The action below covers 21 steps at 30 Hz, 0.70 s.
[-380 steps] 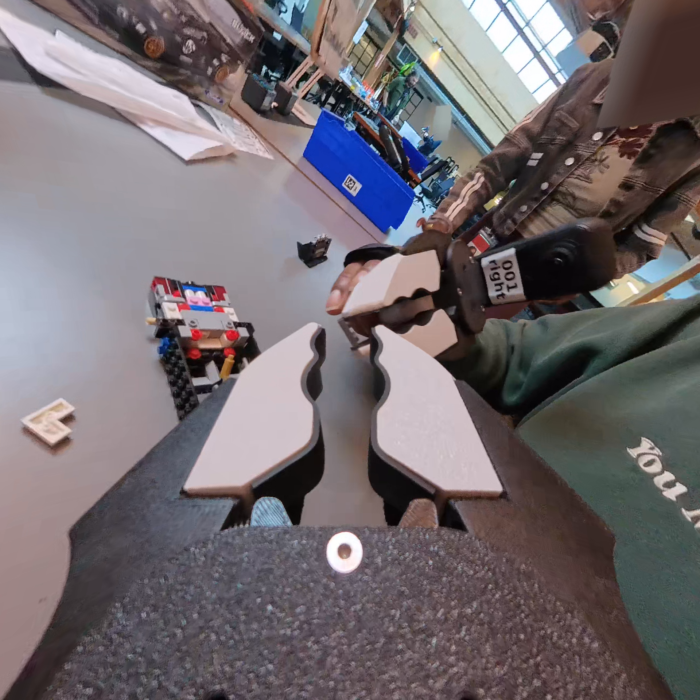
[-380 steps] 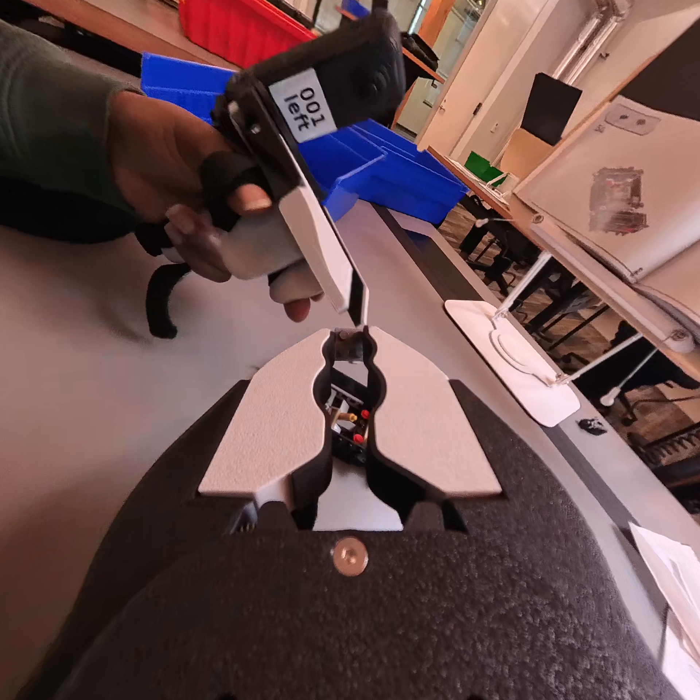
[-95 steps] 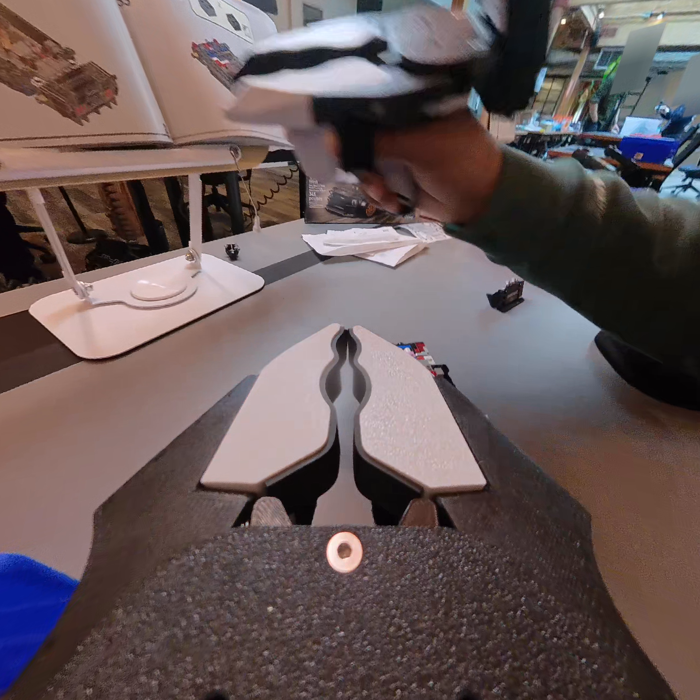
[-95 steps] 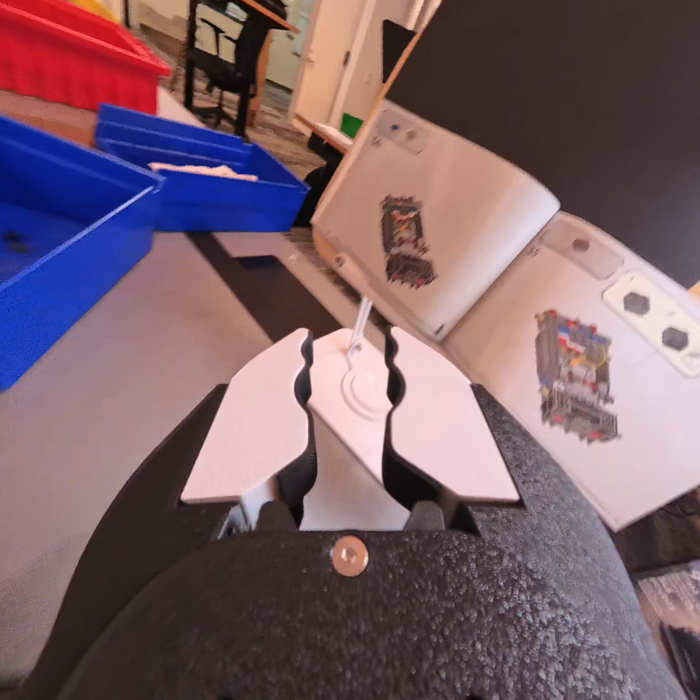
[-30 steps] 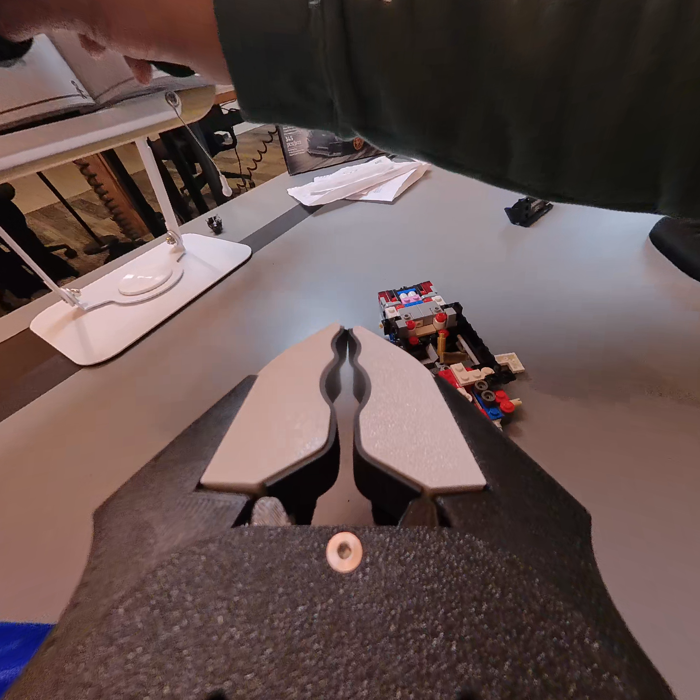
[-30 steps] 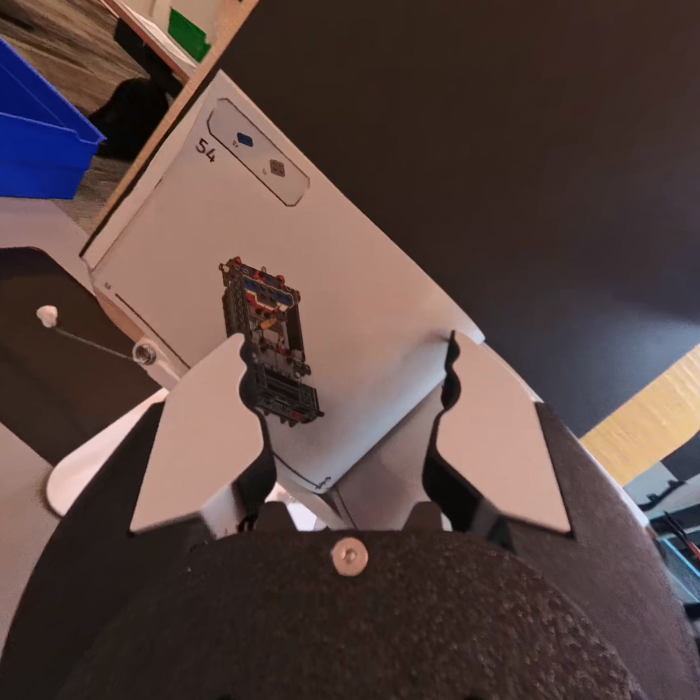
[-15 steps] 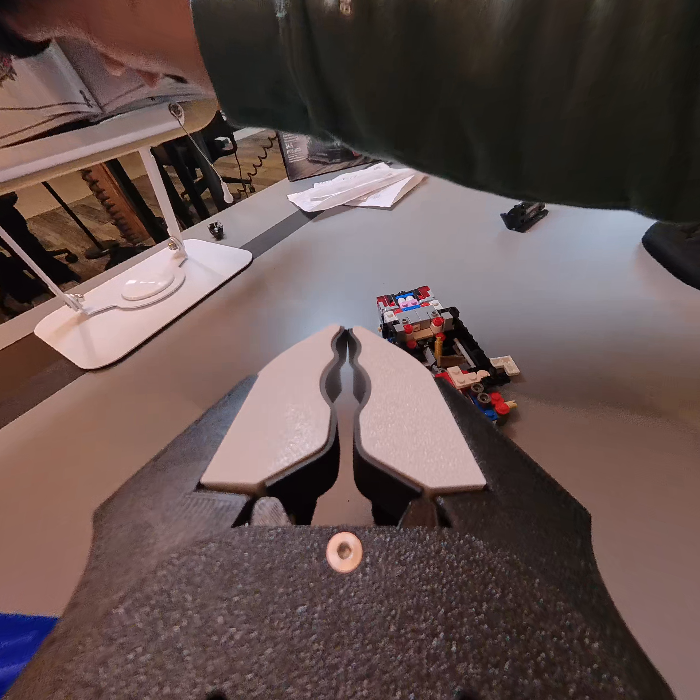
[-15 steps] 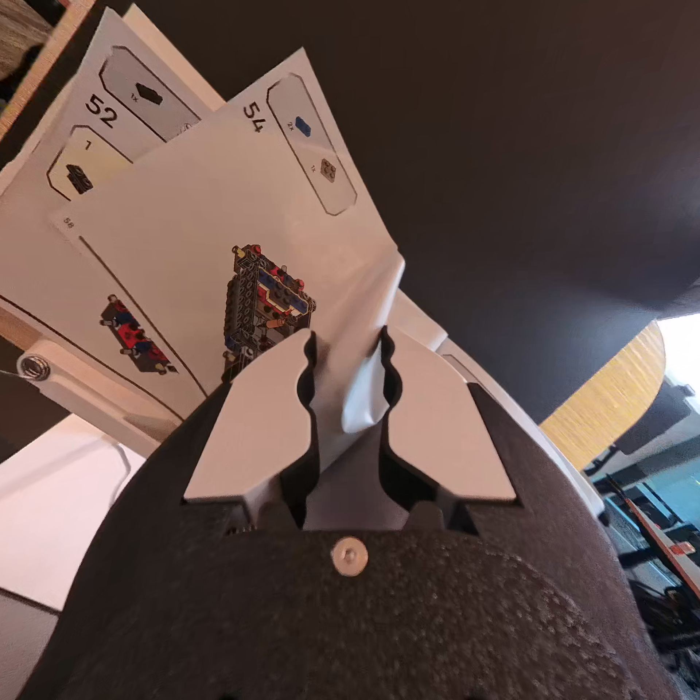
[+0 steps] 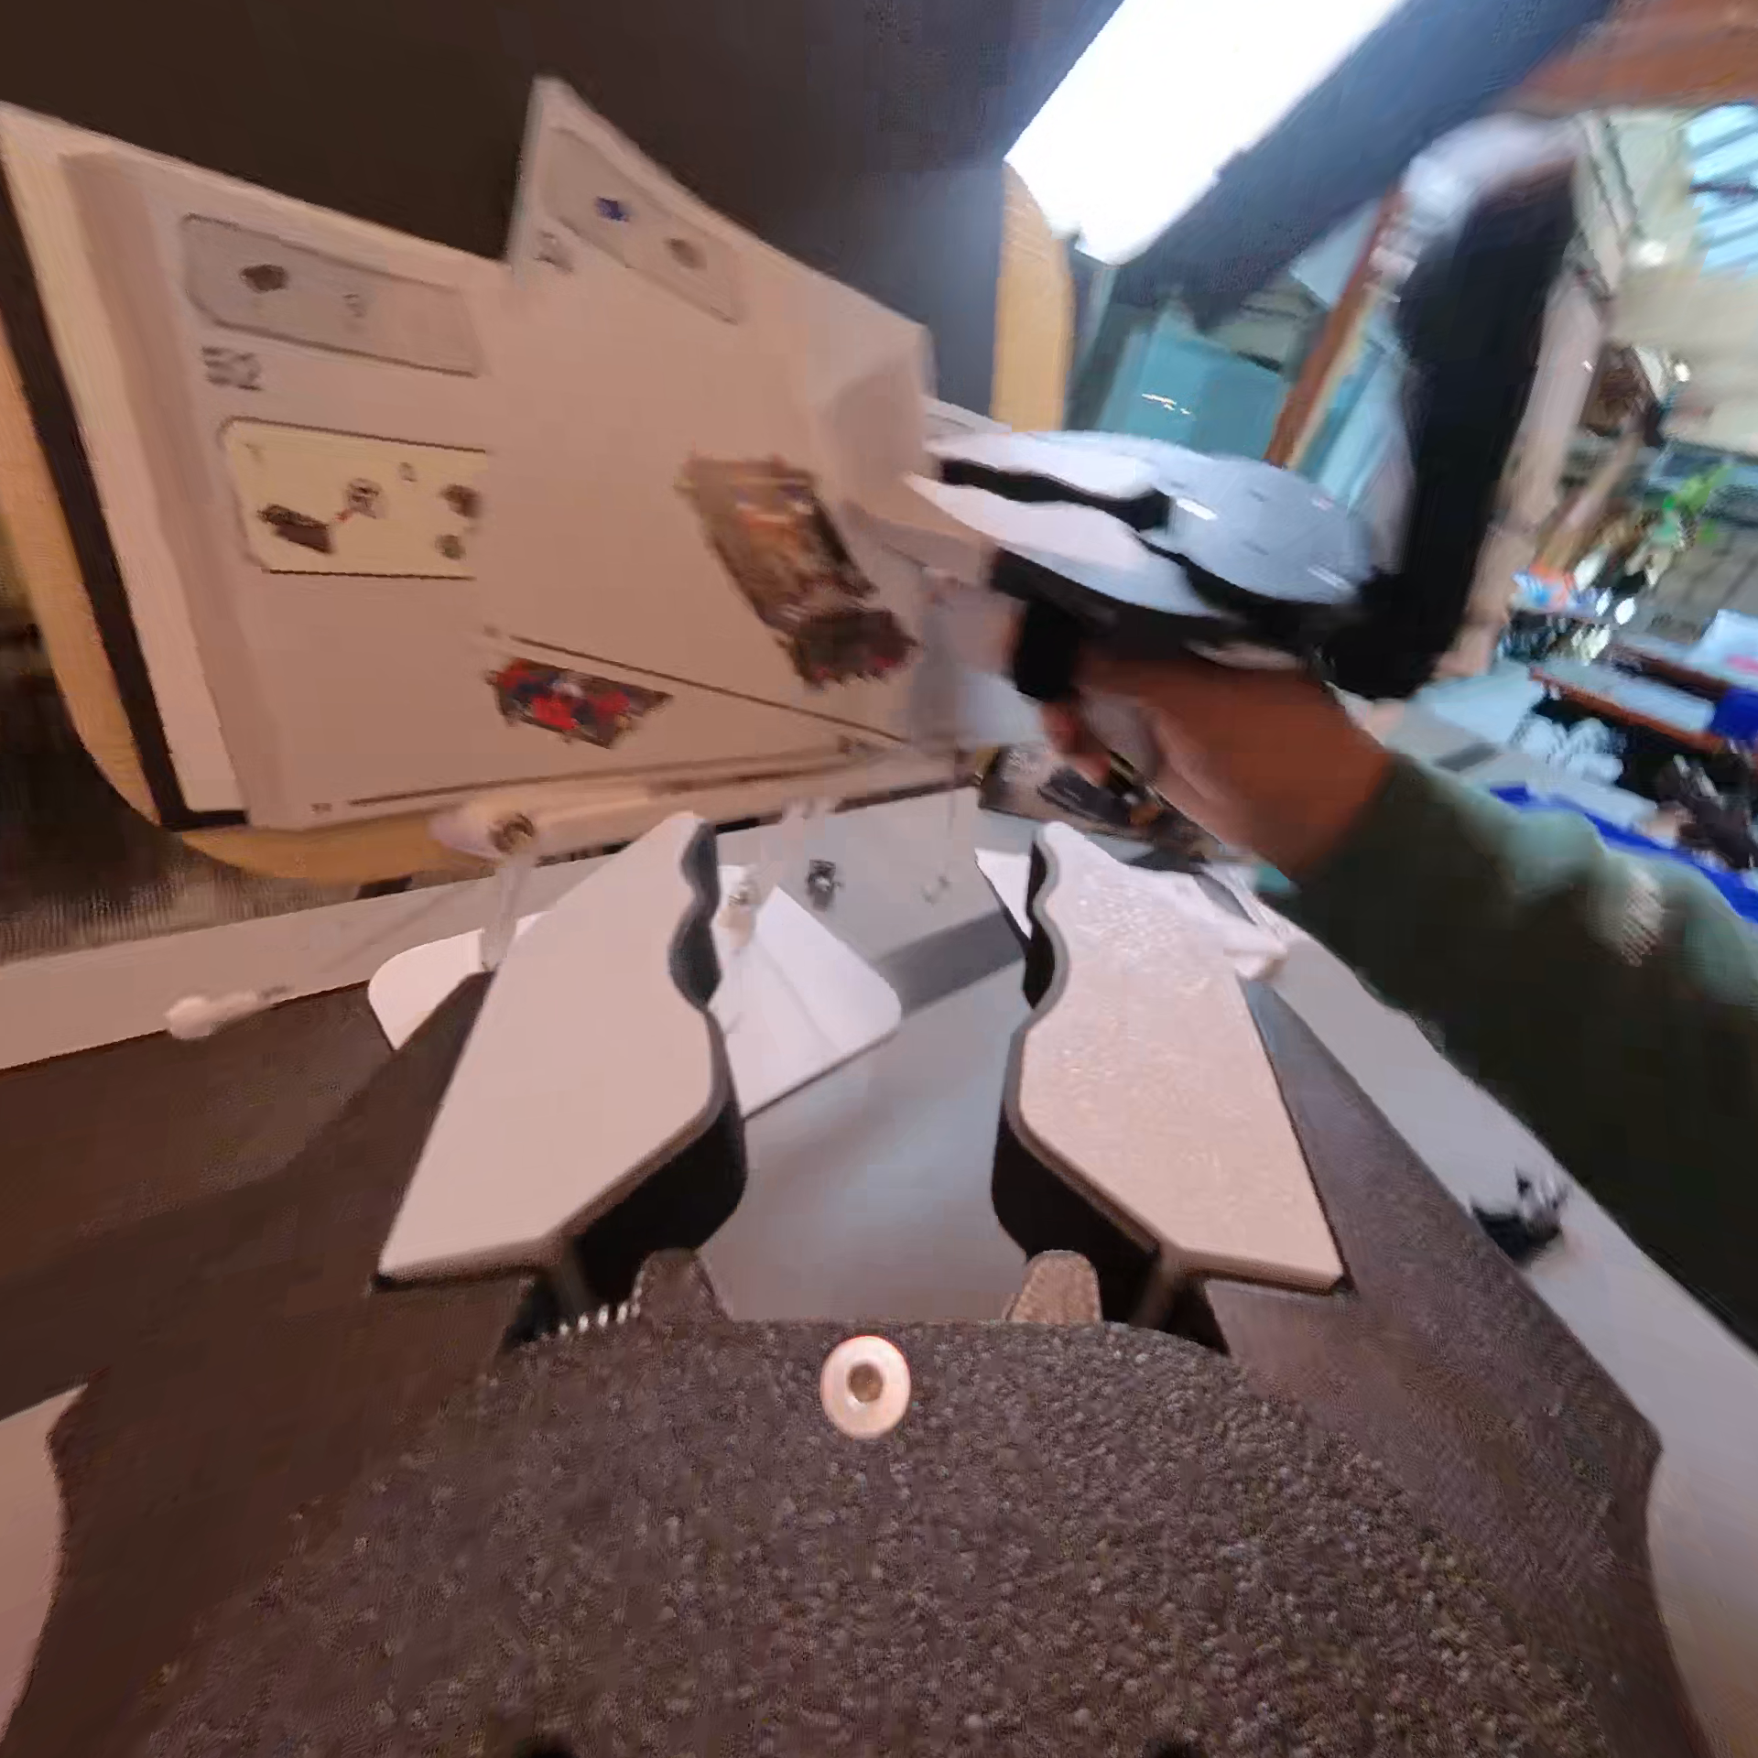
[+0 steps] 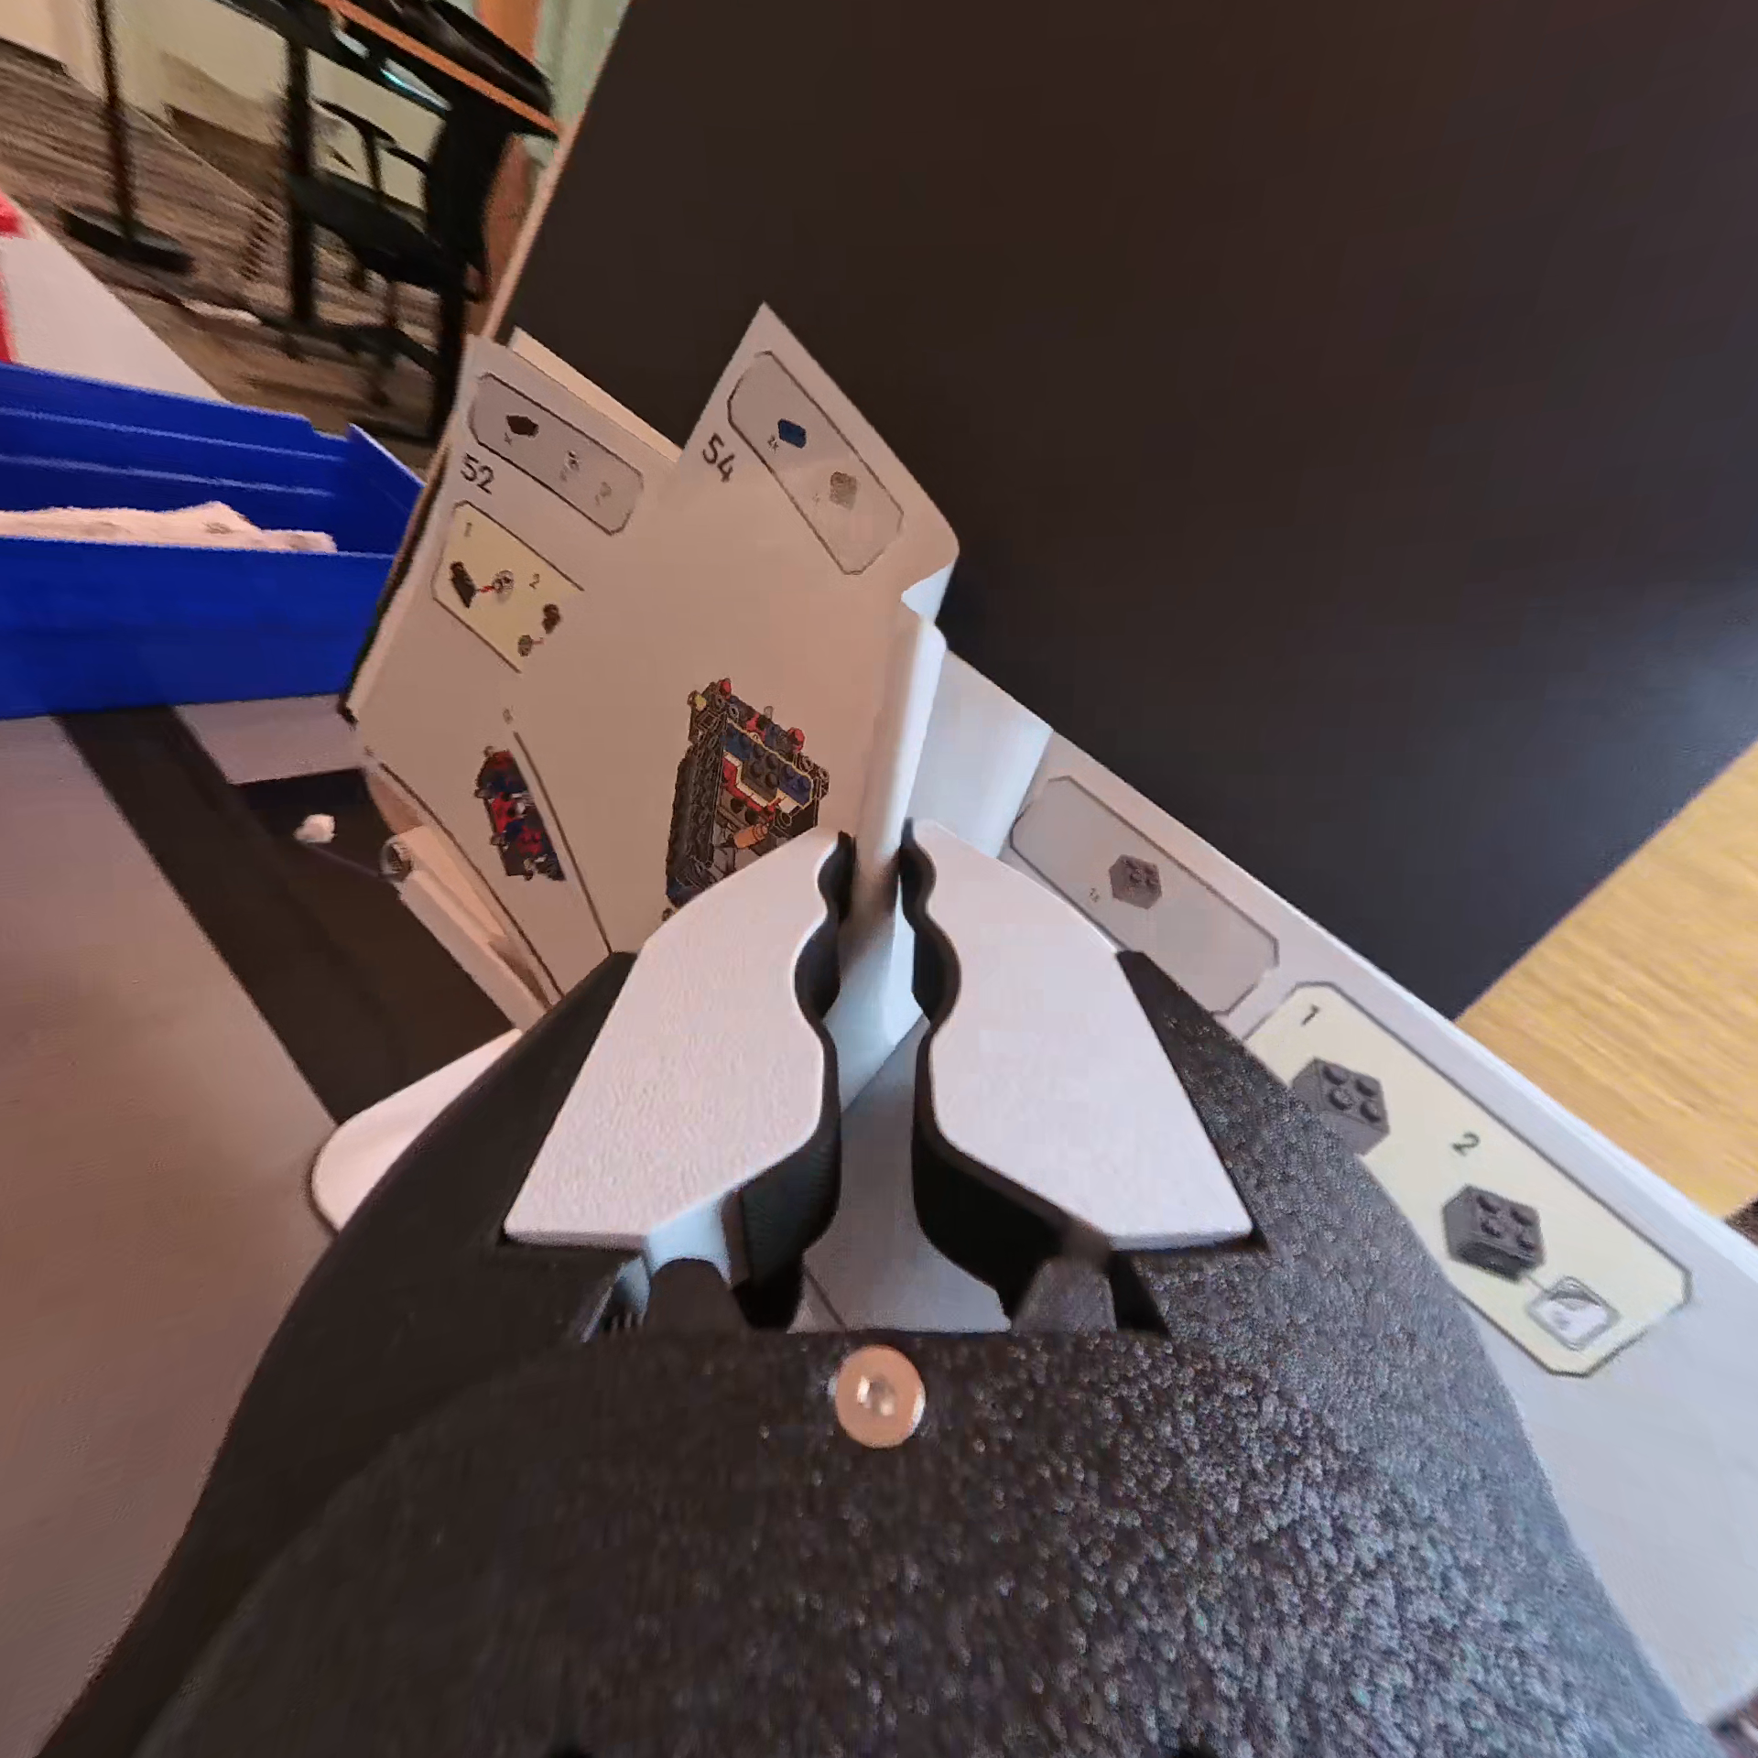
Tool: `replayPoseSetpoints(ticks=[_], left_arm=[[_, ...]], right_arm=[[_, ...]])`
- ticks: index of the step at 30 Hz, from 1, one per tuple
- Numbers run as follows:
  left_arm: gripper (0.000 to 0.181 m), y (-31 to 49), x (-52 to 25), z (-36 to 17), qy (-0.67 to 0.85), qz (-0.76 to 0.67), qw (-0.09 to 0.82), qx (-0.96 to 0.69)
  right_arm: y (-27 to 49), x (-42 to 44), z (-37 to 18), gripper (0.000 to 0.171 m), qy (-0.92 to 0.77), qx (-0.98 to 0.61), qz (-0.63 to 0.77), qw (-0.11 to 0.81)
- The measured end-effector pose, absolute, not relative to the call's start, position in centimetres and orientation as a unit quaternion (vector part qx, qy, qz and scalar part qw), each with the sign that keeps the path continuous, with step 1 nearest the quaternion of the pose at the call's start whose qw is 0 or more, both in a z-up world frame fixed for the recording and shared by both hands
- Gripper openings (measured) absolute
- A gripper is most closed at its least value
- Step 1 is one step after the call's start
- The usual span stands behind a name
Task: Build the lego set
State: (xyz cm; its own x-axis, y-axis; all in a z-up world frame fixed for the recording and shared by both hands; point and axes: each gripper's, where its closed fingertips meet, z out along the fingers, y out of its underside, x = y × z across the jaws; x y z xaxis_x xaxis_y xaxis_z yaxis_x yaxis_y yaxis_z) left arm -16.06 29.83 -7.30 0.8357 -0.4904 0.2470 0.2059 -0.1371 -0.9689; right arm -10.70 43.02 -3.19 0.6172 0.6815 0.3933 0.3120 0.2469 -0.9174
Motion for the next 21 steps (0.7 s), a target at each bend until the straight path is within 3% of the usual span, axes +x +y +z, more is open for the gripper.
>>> replayPoseSetpoints(ticks=[3, 8, 12, 13, 14, 17, 21], left_arm=[[0.075, 35.2, -18.4, -7.5, 0.058, -0.237, 0.646, -0.724], [0.076, 39.2, -17.7, -6.7, 0.119, -0.167, 0.652, -0.73], [0.049, 39.6, -14.1, -6.9, 0.181, -0.19, 0.626, -0.734], [0.019, 39.2, -13.2, -7.0, 0.201, -0.191, 0.622, -0.732], [0.0, 38.7, -11.9, -6.8, 0.22, -0.203, 0.623, -0.722], [0.0, 37.0, -8.3, -6.2, 0.254, -0.226, 0.635, -0.694], [0.0, 35.5, -4.4, -6.4, 0.285, -0.237, 0.646, -0.668]], right_arm=[[43.0, -10.1, -3.5, 0.009, -0.418, -0.6, 0.187, 0.656], [43.6, -8.7, -4.1, 0.009, -0.418, -0.603, 0.241, 0.635], [44.4, -6.9, -4.7, 0.007, -0.396, -0.616, 0.265, 0.627], [44.4, -6.4, -4.8, 0.008, -0.391, -0.618, 0.267, 0.628], [44.4, -5.9, -4.9, 0.009, -0.384, -0.621, 0.264, 0.631], [44.1, -3.4, -4.0, 0.014, -0.344, -0.622, 0.252, 0.657], [41.2, 1.2, -1.3, 0.037, -0.276, -0.603, 0.274, 0.696]])
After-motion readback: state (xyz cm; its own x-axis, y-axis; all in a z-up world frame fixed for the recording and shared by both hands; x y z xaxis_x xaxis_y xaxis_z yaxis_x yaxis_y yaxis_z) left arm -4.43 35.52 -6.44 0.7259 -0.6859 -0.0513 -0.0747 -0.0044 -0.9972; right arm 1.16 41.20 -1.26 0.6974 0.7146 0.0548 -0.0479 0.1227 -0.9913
